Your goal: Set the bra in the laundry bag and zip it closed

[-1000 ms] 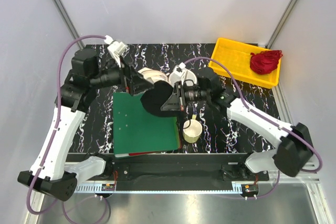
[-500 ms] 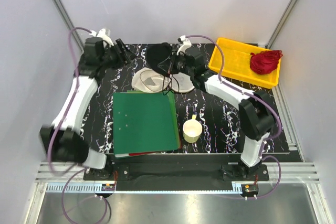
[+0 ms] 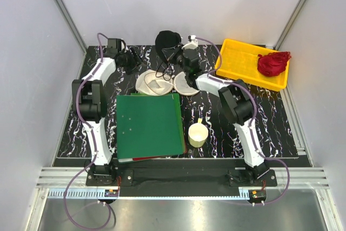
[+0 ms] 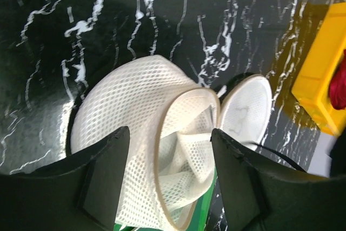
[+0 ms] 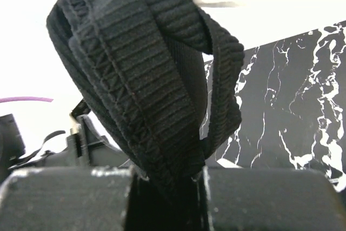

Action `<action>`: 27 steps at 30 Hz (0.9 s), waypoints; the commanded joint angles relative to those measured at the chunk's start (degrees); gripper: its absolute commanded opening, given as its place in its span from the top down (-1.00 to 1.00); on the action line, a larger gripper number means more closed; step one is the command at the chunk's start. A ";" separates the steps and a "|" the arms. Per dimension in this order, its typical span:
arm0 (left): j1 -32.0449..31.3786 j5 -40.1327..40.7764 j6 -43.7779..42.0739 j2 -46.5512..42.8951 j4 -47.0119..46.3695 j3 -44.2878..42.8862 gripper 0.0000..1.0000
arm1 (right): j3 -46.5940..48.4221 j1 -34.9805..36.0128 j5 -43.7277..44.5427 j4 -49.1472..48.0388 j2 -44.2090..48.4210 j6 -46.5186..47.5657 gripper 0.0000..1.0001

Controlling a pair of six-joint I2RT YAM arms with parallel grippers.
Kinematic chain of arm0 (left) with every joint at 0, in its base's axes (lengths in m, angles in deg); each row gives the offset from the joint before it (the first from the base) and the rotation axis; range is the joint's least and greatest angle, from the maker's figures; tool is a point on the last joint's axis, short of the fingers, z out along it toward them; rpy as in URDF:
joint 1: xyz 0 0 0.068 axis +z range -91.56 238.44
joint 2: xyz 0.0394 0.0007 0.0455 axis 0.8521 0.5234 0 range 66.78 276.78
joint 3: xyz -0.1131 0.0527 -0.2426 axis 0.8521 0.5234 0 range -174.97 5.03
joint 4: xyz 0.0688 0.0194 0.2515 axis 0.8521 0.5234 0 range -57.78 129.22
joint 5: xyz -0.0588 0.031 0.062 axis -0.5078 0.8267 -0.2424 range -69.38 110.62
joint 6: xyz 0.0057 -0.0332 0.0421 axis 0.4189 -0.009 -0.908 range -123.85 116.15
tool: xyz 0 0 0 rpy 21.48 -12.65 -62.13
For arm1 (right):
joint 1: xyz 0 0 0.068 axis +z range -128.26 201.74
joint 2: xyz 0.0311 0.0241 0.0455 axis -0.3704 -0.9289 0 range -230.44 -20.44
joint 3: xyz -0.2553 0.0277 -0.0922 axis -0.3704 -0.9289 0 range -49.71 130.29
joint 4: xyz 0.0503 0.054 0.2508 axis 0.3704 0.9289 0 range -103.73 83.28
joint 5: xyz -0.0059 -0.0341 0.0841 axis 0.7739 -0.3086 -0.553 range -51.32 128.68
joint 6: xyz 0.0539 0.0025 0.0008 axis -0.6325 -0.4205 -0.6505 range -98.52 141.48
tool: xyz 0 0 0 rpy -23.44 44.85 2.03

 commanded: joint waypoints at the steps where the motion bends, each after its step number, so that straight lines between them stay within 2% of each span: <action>1: -0.11 -4.17 -0.22 1.81 0.30 -3.45 -0.21 | 6.85 0.14 2.79 -7.25 -5.00 -2.48 1.00; 6: -0.28 -4.97 -0.48 3.75 1.17 -3.98 -0.19 | 10.03 0.22 2.53 -8.48 -9.93 -3.45 1.00; 12: -0.72 -4.70 -1.98 4.54 3.11 -3.98 -0.32 | 10.38 0.66 2.26 -9.98 -12.04 -5.12 1.00; 14: -0.73 -6.71 -2.24 4.98 3.29 -3.98 -0.42 | 10.73 0.66 0.61 -10.15 -13.00 -6.43 1.00; 18: -0.72 -8.66 -2.16 6.38 3.90 -4.16 -0.41 | 8.99 1.10 -2.56 -11.73 -13.09 -7.49 1.00; 20: -0.64 -8.49 -2.77 6.47 3.90 -4.16 -0.28 | 7.84 1.28 -2.57 -12.52 -12.66 -7.15 1.00; 21: -0.64 -8.40 -2.86 6.39 3.99 -4.07 -0.13 | 6.88 1.54 -4.57 -13.05 -12.57 -6.97 1.00; 26: -0.46 -10.41 -2.77 7.88 3.99 -5.21 0.31 | 3.62 1.72 -4.59 -13.84 -11.86 -7.49 1.00; 27: -0.55 -10.59 -2.86 7.79 3.99 -5.21 0.55 | 3.01 1.72 -4.94 -13.67 -11.78 -7.58 1.00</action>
